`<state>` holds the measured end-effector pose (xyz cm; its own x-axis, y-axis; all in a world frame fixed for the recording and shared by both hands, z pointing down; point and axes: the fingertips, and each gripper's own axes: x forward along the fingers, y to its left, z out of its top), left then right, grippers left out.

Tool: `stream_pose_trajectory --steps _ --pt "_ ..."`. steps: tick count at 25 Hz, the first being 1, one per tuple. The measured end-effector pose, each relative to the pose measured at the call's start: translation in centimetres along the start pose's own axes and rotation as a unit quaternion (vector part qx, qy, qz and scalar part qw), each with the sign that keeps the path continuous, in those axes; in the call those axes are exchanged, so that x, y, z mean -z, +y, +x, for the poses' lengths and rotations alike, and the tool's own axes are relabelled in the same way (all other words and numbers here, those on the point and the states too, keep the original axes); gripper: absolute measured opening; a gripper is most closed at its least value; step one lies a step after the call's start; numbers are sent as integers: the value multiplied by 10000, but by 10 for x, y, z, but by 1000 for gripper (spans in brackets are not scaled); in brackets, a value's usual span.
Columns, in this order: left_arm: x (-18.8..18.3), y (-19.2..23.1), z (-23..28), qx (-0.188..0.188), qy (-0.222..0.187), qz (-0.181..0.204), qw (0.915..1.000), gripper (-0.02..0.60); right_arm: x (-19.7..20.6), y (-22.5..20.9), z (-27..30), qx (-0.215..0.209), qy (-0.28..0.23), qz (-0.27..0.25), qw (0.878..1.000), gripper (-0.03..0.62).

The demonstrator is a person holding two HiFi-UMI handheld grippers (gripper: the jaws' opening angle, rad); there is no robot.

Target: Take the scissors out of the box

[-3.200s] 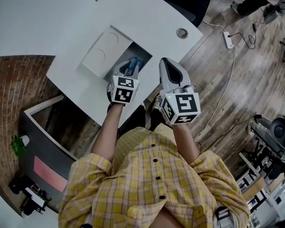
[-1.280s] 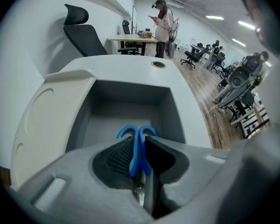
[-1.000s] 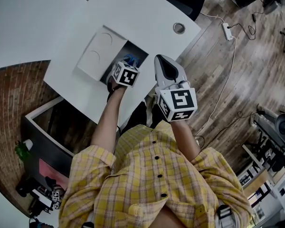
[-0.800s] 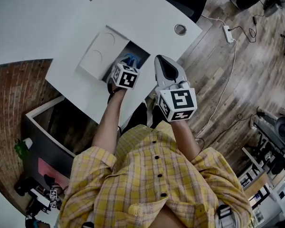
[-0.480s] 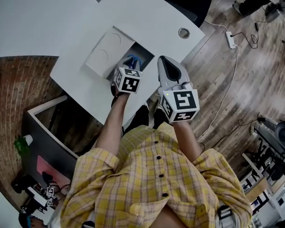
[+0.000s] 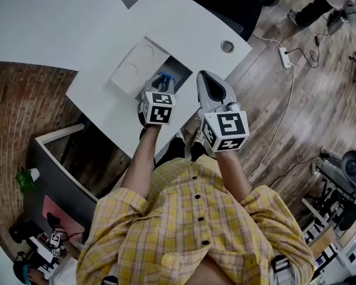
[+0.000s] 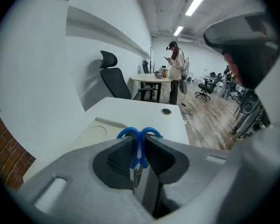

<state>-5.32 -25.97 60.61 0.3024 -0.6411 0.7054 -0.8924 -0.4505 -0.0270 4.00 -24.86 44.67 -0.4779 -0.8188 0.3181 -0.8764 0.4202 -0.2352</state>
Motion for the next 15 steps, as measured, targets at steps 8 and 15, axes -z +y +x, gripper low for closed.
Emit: stream_pose_trajectory --steps 8,15 --pt "-30 -4 -53 -169 -635 -193 9977 80 -15 7 -11 12 -163 -156 9997 5" --pt "-65 -5 -97 -389 -1227 -174 9915 80 -35 14 -19 -4 -341 -260 9991 5"
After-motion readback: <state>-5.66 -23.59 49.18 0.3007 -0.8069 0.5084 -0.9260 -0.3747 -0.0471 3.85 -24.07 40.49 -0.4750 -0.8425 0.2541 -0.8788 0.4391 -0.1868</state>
